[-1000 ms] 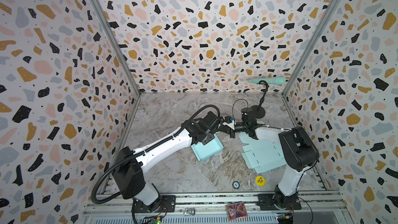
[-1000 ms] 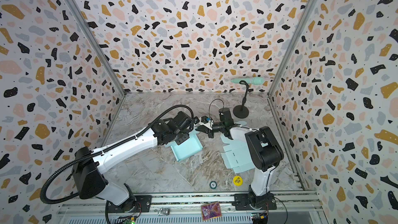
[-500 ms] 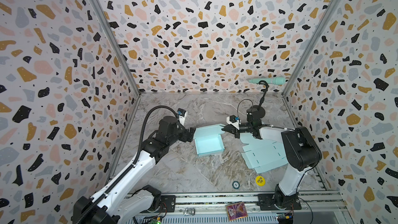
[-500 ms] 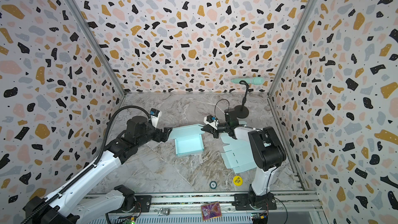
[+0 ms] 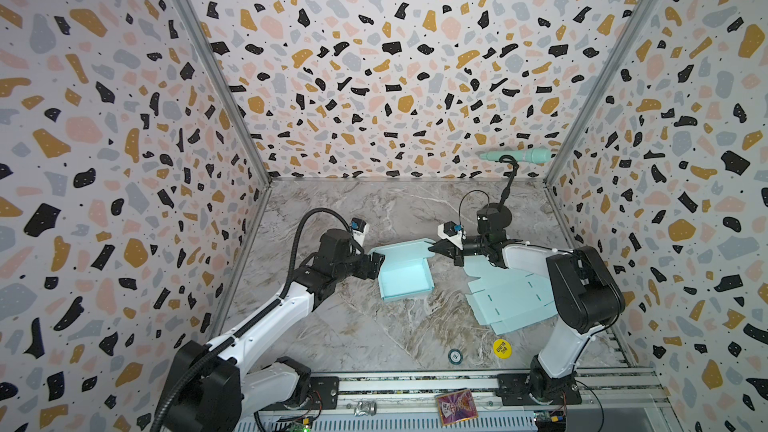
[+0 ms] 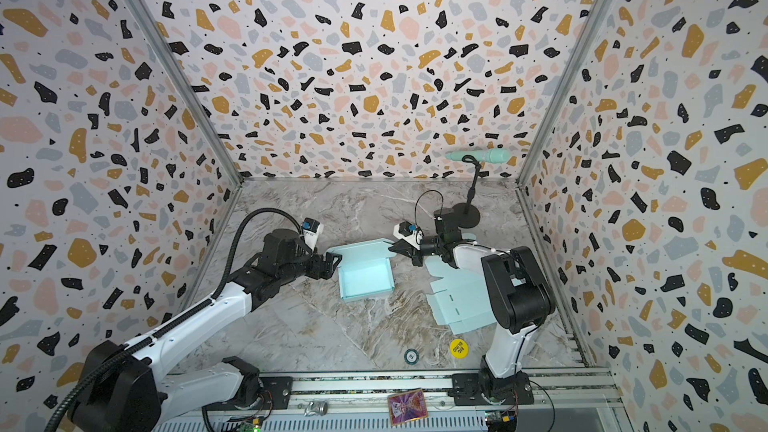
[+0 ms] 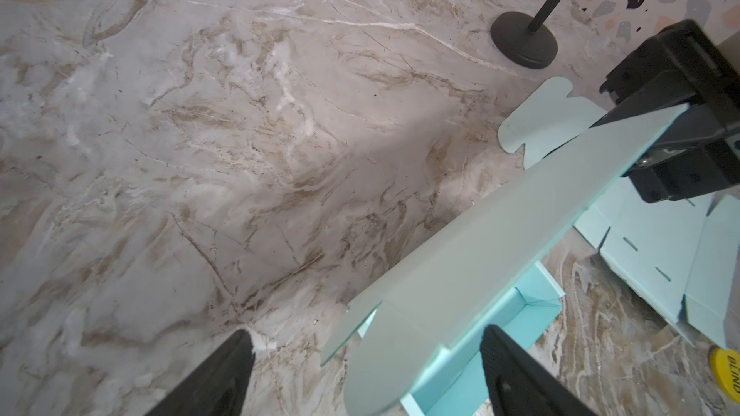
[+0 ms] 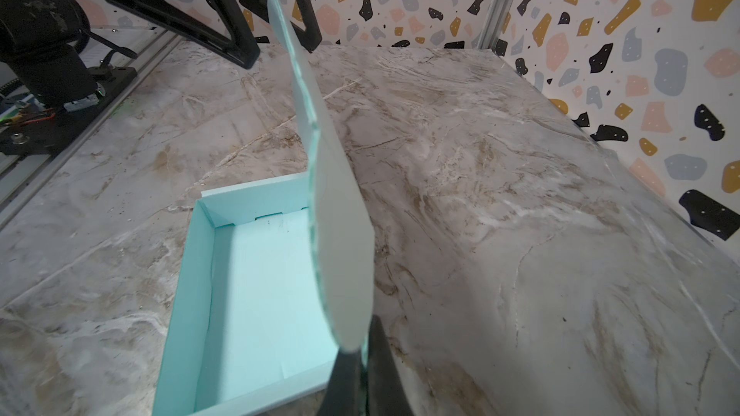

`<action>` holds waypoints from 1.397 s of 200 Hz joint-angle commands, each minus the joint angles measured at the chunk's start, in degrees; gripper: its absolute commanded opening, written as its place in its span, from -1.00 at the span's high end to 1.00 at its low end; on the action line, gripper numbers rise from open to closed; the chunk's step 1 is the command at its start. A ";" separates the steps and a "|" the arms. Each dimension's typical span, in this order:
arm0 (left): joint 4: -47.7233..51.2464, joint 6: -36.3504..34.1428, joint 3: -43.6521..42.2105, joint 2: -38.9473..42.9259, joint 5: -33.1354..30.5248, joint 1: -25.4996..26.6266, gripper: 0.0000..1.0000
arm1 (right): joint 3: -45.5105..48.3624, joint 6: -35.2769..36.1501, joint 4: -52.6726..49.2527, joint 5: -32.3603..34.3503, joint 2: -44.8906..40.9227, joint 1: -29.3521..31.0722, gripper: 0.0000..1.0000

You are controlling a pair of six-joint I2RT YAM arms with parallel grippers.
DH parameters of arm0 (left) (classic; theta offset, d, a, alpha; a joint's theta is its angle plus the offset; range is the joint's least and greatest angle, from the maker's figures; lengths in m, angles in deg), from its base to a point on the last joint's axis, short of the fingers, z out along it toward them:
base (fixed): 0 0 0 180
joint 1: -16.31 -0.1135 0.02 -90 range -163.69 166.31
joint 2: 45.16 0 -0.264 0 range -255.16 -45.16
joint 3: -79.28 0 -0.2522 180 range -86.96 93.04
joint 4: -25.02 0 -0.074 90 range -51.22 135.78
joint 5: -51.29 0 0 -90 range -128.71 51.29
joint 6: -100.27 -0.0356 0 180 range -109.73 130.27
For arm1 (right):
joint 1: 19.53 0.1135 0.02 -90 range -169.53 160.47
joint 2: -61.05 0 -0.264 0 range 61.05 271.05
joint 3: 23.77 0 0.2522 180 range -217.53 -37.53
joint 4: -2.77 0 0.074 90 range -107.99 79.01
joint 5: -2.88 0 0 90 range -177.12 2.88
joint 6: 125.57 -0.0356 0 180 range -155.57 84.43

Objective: Fold the paper box

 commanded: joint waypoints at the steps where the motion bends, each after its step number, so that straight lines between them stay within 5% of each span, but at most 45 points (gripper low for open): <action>1: -4.88 1.13 -0.16 0.05 -0.84 -0.23 -0.65 | -1.76 0.12 -1.67 -0.01 -1.53 -0.38 1.00; 49: -6.91 1.84 -1.55 -1.11 -0.91 -0.25 -0.39 | -2.56 -0.29 -2.52 -0.17 -1.16 -1.48 1.00; 143: -14.60 1.49 -3.24 -6.26 0.18 -0.16 -0.33 | -4.44 -1.62 -4.34 0.35 0.13 -1.54 1.00; 190: -15.31 1.85 -4.22 -6.13 0.06 -0.12 0.20 | -4.79 -1.67 -4.96 0.99 0.35 -1.55 1.00; 279: -14.44 2.57 -4.72 -6.31 -1.65 0.40 0.73 | -5.04 -2.14 -5.06 2.97 0.59 -0.77 1.00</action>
